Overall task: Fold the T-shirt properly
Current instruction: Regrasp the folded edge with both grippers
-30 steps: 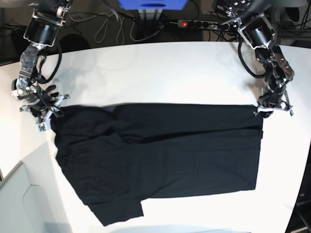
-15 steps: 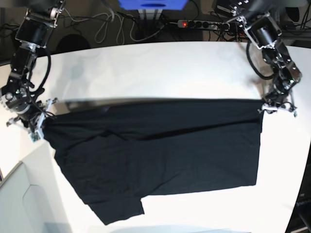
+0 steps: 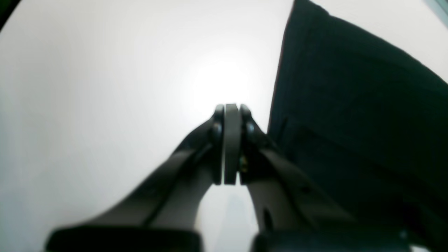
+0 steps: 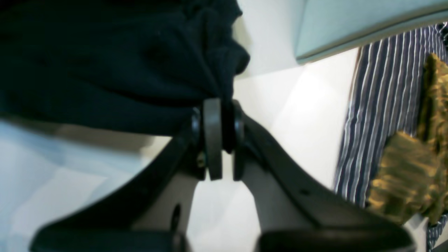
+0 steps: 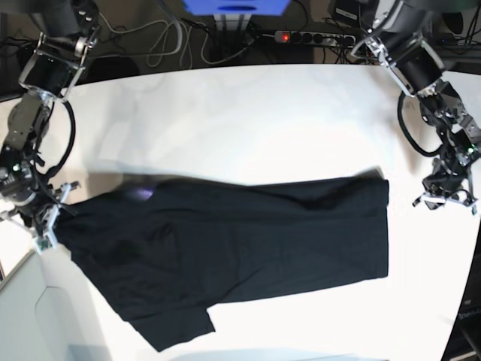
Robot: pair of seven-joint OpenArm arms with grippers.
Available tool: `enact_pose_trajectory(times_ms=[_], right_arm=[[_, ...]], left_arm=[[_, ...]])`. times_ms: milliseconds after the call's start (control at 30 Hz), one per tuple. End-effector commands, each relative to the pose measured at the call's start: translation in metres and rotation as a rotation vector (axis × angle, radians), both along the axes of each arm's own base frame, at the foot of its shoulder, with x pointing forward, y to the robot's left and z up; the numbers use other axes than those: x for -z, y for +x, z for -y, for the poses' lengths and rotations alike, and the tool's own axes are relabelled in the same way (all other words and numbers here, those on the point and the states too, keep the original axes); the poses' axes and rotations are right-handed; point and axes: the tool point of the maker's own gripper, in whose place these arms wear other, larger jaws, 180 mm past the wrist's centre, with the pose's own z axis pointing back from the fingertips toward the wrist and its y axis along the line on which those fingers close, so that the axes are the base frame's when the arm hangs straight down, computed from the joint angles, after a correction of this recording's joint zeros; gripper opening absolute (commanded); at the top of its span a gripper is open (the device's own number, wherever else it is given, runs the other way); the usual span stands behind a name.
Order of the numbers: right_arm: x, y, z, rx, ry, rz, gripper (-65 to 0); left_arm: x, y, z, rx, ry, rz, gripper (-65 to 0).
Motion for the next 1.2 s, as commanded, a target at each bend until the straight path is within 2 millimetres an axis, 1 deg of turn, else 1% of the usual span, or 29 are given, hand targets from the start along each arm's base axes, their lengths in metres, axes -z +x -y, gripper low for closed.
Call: enact_pose_trajectory(times_ms=[0,167,300,367,467,567,667,700,767,800,833,867,900,967,1000,1033,1167], right_arm=[[-0.011,0.003,0.003,-0.016,-0.021,0.030,-64.7],[0.007,-0.014,0.003,-0.018,-0.019,-0.021,-64.7],[0.026,-0.033,0.002,-0.021,-0.017,-0.075,-64.7],[0.032,-0.038,-0.001,-0.032,-0.006,-0.076,-64.7],[0.037,-0.042,-0.004,-0.044,0.004,-0.074,-64.7],[0.037,-0.042,-0.005,-0.046,0.006,-0.074,-64.7],[0.038,-0.043,-0.005,-0.045,0.005,-0.078,-64.7],[0.038,-0.043,-0.005,-0.045,0.005,-0.078,-64.7],[0.038,-0.043,-0.005,-0.045,0.006,-0.078,-64.7],[0.039,-0.043,-0.005,-0.044,0.007,-0.079,-64.7],[0.039,-0.043,-0.005,-0.044,0.006,-0.081,-64.7],[0.039,-0.043,-0.005,-0.043,0.007,-0.082,-64.7],[0.040,-0.043,-0.005,-0.044,0.008,-0.085,-64.7],[0.041,-0.044,-0.005,-0.044,0.009,-0.088,-64.7],[0.041,-0.044,-0.005,-0.043,0.009,-0.089,-64.7],[0.044,-0.047,-0.005,-0.043,0.009,-0.097,-64.7],[0.045,-0.048,-0.006,-0.044,0.011,-0.100,-64.7]], left_arm=[[-0.011,0.000,-0.008,-0.005,0.026,0.028,-65.0],[0.009,-0.021,-0.006,-0.001,0.024,-0.030,-65.0],[0.033,-0.042,0.001,0.001,0.004,-0.090,-65.0],[0.045,-0.057,0.001,-0.020,-0.016,-0.113,-65.0],[0.050,-0.062,0.007,-0.047,-0.068,-0.082,-65.0],[0.047,-0.057,0.014,-0.043,-0.122,-0.047,-65.0],[0.031,-0.048,0.017,-0.031,-0.124,0.008,-64.7],[0.024,-0.045,0.017,-0.026,-0.116,0.026,-61.2],[0.009,-0.039,0.019,-0.016,-0.092,0.065,-50.7],[-0.002,-0.033,0.019,-0.010,-0.078,0.096,-45.2],[-0.010,-0.028,0.020,-0.003,-0.066,0.117,-41.0],[-0.018,-0.022,0.023,0.009,-0.055,0.136,-38.3],[-0.021,-0.017,0.026,0.021,-0.049,0.144,-37.5],[-0.026,-0.006,0.033,0.042,-0.052,0.160,-38.0],[-0.026,0.001,0.037,0.051,-0.061,0.162,-37.9],[-0.022,0.006,0.040,0.058,-0.078,0.156,-37.9],[0.002,0.023,0.054,0.079,-0.140,0.124,-37.9]])
